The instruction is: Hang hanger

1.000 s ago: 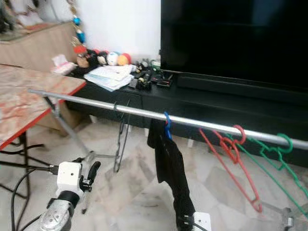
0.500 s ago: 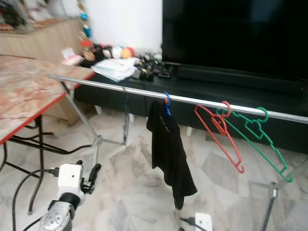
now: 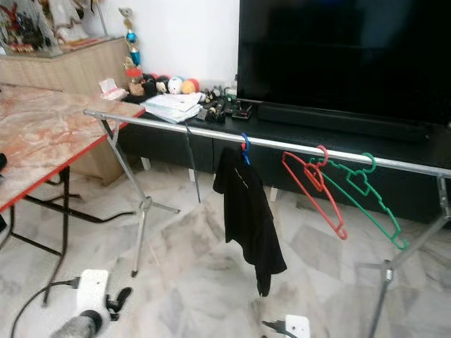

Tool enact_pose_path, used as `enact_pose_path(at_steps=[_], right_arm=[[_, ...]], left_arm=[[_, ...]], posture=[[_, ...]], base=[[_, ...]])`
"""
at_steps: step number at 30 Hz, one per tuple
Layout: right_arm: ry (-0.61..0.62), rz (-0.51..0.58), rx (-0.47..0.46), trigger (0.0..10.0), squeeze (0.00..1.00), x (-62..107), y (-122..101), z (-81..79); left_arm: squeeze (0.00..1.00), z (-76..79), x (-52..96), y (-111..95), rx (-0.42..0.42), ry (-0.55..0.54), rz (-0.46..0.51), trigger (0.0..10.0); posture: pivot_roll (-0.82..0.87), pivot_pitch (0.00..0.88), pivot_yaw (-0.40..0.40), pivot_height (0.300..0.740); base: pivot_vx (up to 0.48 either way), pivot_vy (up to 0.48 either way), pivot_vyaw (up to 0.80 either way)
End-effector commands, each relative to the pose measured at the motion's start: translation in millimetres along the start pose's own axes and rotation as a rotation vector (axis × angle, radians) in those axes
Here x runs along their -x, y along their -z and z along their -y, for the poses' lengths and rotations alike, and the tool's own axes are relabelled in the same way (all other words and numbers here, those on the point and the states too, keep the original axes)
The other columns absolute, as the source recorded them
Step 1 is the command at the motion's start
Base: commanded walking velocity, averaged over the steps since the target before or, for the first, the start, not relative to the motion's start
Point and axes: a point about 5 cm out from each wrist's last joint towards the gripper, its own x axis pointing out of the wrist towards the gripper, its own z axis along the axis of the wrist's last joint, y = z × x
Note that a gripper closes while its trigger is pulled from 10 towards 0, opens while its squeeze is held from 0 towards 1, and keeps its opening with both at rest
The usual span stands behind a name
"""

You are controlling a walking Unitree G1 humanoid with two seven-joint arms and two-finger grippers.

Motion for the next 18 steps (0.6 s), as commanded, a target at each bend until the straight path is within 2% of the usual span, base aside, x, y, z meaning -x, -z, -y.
enact_pose_path(at_steps=[1, 2, 3, 6, 9, 13, 14, 18], right_arm=[[0.002, 0.01, -0.003, 10.0, 0.0, -0.9, -4.2, -1.1], [0.002, 0.008, 0.002, 10.0, 0.0, -1.0, -4.2, -1.2], [-0.001, 0.008, 0.003, 10.0, 0.0, -1.0, -4.2, -1.5], [-0.002, 0.011, -0.005, 10.0, 0.0, -1.0, -4.1, -2.0], [0.004, 0.008, -0.01, 10.0, 0.0, -1.0, -3.5, -1.8], [0.006, 0.002, -0.009, 10.0, 0.0, -1.0, -2.6, -2.2], [0.004, -0.001, -0.01, 10.0, 0.0, -1.0, -2.0, -2.8], [0.002, -0.007, -0.003, 10.0, 0.0, -1.0, -1.5, -3.2]], left_arm=[[0.0, -5.6, -2.8, 8.4, -0.019, 0.011, -0.074, 10.0], [0.0, -7.4, -2.6, 12.5, -0.051, 0.011, -0.096, 10.0], [0.0, -14.9, 0.8, 31.3, -0.159, -0.013, -0.18, 10.0], [0.0, -23.9, 9.9, 57.2, -0.219, -0.038, -0.289, 10.0], [0.0, -24.2, 18.1, 76.6, -0.277, -0.029, -0.377, 10.0], [0.0, -24.5, 21.0, 83.6, -0.263, -0.035, -0.413, 10.0], [0.0, -25.6, 21.2, 84.1, -0.28, -0.044, -0.414, 10.0], [0.0, -25.1, 19.7, 82.5, -0.244, -0.064, -0.399, 10.0]], posture=[[0.06, 0.044, 0.021, 0.74], [0.06, 0.044, 0.021, 0.74], [0.06, 0.043, 0.021, 0.74], [0.04, 0.044, 0.023, 0.74], [0.05, 0.044, 0.025, 0.74], [0.04, 0.043, 0.027, 0.74], [0.04, 0.042, 0.03, 0.74], [0.05, 0.044, 0.029, 0.74]], base=[[0.0, 0.0, 0.0], [0.0, 0.0, 0.0], [0.0, 0.0, 0.0], [0.0, 0.0, 0.0], [0.0, 0.0, 0.0], [0.0, 0.0, 0.0], [0.0, 0.0, -0.8], [0.0, 0.0, -0.8]])
